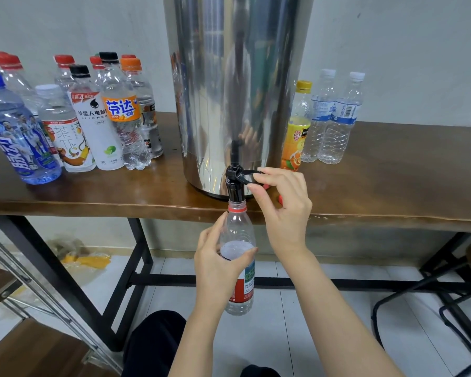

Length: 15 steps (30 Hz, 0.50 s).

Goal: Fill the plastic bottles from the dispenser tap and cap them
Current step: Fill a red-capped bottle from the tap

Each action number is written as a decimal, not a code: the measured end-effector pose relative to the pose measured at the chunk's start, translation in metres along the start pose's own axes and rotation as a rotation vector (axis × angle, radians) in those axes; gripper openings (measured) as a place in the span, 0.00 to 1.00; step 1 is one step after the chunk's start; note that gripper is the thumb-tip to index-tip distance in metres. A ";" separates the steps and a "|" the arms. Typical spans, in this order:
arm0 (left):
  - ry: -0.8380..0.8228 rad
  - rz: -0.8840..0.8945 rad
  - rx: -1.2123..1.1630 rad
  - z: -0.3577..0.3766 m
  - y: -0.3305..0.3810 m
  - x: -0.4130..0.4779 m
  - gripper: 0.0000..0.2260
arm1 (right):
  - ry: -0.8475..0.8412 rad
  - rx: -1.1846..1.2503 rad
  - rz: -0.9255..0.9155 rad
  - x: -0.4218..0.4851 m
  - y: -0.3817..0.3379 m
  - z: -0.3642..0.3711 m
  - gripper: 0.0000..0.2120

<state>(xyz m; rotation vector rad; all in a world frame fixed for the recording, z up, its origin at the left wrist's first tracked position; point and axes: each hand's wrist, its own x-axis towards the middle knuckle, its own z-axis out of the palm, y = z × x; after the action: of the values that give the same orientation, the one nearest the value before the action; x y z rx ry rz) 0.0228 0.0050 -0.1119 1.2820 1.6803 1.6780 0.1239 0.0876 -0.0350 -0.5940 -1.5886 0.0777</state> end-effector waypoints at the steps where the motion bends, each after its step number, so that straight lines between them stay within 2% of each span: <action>1: 0.000 0.000 -0.003 0.000 0.000 0.000 0.36 | -0.002 0.001 0.003 0.000 0.000 0.000 0.10; 9: 0.004 -0.001 -0.022 0.001 0.004 -0.001 0.36 | -0.006 0.025 0.019 0.000 0.000 -0.001 0.14; 15: -0.005 0.006 -0.027 0.001 0.004 -0.001 0.36 | -0.007 0.032 0.023 0.000 -0.001 0.000 0.11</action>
<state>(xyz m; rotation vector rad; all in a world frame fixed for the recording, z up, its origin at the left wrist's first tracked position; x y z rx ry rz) 0.0255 0.0038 -0.1089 1.2790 1.6466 1.6946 0.1241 0.0871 -0.0344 -0.5878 -1.5843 0.1223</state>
